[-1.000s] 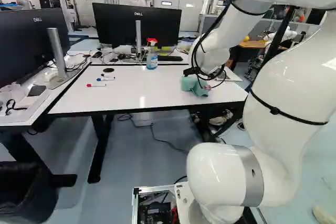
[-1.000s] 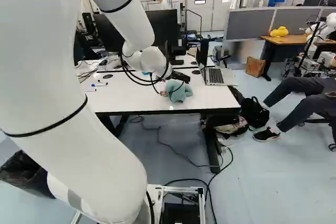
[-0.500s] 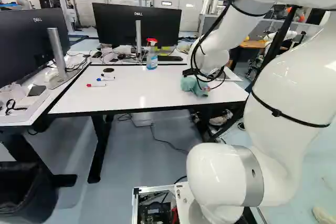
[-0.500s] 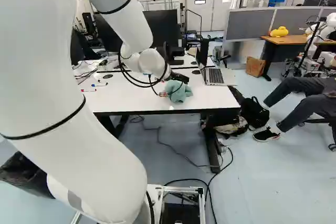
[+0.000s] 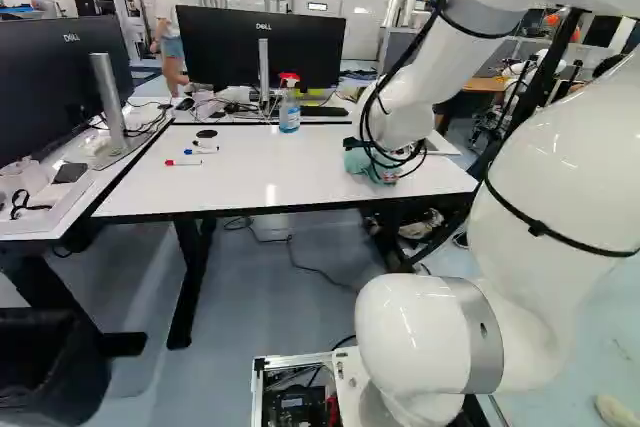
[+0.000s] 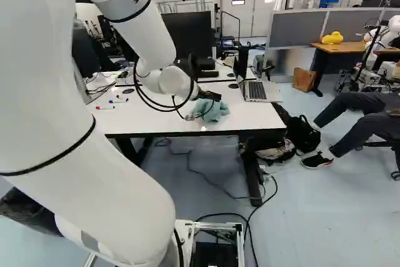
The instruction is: Clean the table with the green towel
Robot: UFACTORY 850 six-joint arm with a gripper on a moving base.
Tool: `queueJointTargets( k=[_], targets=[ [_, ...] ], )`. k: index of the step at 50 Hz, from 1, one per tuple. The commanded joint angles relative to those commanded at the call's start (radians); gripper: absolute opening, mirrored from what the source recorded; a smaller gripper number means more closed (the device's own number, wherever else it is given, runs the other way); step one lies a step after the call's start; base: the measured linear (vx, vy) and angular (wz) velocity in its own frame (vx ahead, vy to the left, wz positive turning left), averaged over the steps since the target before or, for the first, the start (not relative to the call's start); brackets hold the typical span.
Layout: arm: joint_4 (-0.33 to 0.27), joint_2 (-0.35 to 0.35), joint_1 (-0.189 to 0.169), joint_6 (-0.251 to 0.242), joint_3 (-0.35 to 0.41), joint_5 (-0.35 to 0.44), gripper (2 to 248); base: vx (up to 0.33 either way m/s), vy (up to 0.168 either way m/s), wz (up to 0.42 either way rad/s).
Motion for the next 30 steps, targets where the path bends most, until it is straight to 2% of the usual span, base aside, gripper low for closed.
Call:
queueJointTargets(
  k=[30],
  targets=[
    [0.0,0.106,0.07,0.0,0.2,0.23,247,0.0,0.0,0.0]
  ],
)
